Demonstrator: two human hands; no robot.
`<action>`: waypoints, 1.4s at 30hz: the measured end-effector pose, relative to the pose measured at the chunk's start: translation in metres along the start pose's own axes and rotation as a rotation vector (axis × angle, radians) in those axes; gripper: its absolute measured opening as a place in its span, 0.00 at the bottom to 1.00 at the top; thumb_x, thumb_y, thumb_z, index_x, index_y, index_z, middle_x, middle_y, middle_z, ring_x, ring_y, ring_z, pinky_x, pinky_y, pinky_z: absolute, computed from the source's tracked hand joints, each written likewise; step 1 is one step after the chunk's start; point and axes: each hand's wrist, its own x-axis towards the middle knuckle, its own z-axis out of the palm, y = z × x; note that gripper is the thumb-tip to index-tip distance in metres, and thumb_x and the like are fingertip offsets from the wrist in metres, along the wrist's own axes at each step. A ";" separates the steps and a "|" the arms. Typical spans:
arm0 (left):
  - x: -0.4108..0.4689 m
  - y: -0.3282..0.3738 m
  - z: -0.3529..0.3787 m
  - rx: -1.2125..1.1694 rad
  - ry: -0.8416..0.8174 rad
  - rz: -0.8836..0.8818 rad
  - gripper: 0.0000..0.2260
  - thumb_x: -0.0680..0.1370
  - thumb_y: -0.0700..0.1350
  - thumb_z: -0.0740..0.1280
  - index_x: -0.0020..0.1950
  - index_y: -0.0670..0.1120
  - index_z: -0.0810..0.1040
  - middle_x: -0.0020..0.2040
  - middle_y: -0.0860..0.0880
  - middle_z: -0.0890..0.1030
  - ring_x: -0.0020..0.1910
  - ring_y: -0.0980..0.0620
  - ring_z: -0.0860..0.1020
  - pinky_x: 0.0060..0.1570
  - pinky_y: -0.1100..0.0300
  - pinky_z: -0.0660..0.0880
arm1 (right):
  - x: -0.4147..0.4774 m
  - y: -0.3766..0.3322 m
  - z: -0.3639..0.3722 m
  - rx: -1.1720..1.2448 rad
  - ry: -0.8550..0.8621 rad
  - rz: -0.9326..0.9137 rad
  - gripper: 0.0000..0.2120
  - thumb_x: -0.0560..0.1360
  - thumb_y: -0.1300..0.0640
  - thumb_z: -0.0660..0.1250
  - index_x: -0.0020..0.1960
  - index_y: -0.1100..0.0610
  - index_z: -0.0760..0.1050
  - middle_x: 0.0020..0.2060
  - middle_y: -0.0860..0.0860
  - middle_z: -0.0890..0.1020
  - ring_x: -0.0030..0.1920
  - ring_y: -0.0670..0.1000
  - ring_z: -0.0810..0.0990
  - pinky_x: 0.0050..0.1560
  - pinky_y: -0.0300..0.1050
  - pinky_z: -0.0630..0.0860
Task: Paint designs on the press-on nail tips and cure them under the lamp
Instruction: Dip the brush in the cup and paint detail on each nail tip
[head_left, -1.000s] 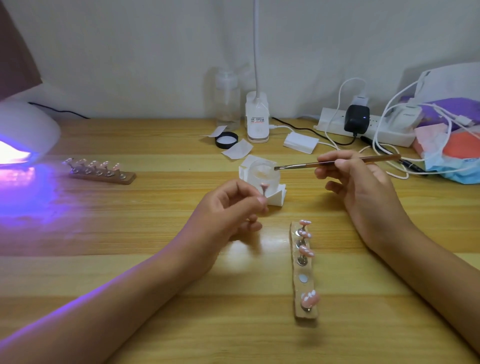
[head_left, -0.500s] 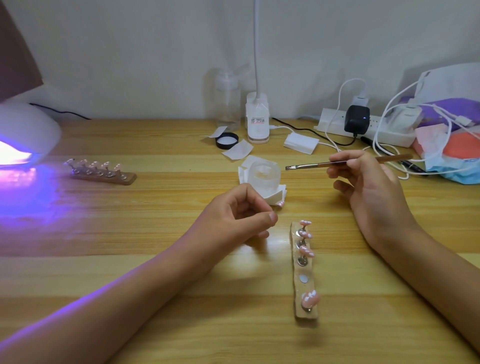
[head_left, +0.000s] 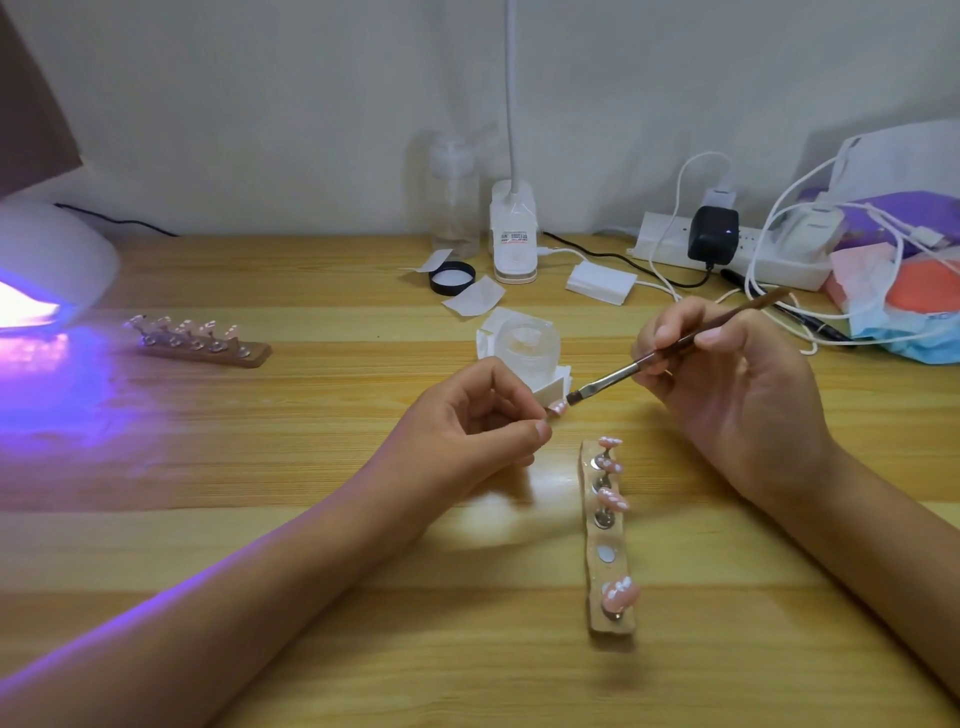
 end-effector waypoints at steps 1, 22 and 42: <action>0.000 0.000 0.000 0.004 -0.003 0.001 0.05 0.68 0.46 0.73 0.37 0.55 0.79 0.36 0.54 0.80 0.35 0.58 0.77 0.38 0.69 0.74 | 0.000 0.000 0.001 0.003 -0.004 0.003 0.16 0.68 0.59 0.53 0.32 0.53 0.78 0.32 0.49 0.75 0.35 0.48 0.72 0.41 0.41 0.71; -0.002 0.003 0.001 0.070 0.003 -0.013 0.04 0.66 0.52 0.70 0.38 0.55 0.79 0.37 0.53 0.77 0.35 0.55 0.71 0.37 0.63 0.68 | 0.001 0.006 -0.004 -0.157 0.069 -0.061 0.15 0.69 0.60 0.55 0.32 0.51 0.79 0.35 0.49 0.77 0.37 0.47 0.75 0.41 0.38 0.74; -0.004 0.007 0.003 0.035 0.013 -0.065 0.06 0.72 0.44 0.69 0.39 0.55 0.82 0.40 0.54 0.84 0.34 0.59 0.75 0.39 0.68 0.73 | 0.003 0.007 -0.004 -0.165 0.063 -0.017 0.15 0.68 0.59 0.55 0.31 0.52 0.78 0.34 0.49 0.76 0.36 0.47 0.74 0.40 0.38 0.73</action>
